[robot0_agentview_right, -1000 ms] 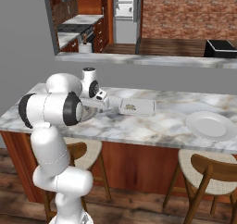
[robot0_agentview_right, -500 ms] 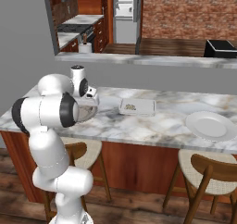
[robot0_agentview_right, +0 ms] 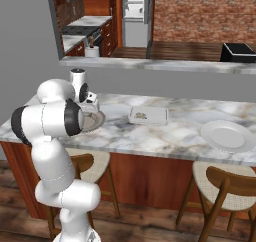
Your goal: Place two dumplings into each of the tupperware containers and then place the containers in the fridge.
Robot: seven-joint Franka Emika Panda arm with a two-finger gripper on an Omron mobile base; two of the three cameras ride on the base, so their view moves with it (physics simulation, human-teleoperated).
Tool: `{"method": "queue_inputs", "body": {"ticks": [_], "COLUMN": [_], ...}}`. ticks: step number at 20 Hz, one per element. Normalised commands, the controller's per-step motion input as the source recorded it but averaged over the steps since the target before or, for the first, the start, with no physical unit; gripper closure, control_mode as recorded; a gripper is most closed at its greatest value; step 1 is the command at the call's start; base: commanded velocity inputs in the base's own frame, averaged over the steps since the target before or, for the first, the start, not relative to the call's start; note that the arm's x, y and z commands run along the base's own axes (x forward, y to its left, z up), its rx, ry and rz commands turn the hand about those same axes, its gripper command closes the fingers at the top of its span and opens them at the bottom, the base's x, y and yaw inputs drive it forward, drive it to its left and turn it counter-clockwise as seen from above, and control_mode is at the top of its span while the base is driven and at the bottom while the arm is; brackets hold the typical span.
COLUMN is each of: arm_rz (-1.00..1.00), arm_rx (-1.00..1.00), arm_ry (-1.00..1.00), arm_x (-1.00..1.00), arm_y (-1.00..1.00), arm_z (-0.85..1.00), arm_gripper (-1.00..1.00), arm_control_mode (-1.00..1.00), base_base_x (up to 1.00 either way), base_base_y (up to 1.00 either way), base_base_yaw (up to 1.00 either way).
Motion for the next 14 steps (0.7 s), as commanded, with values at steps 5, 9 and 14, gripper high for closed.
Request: {"method": "queue_inputs", "body": {"ticks": [5,9,14], "arm_rz": [0.02,0.04,0.07], "arm_rx": [0.05,0.01,0.01], "arm_ry": [0.00,-0.04,-0.02], "arm_x": [0.00,0.00,0.49], "arm_y": [0.30,0.29,0.14], "arm_z": [0.00,0.00,0.00], "arm_gripper": [-1.00,-1.00,-1.00], "arm_control_mode": [-1.00,-1.00,-1.00], "base_base_x": [0.00,0.00,0.00], "base_base_y": [0.00,0.00,0.00], "base_base_yaw": [0.00,0.00,0.00]}}
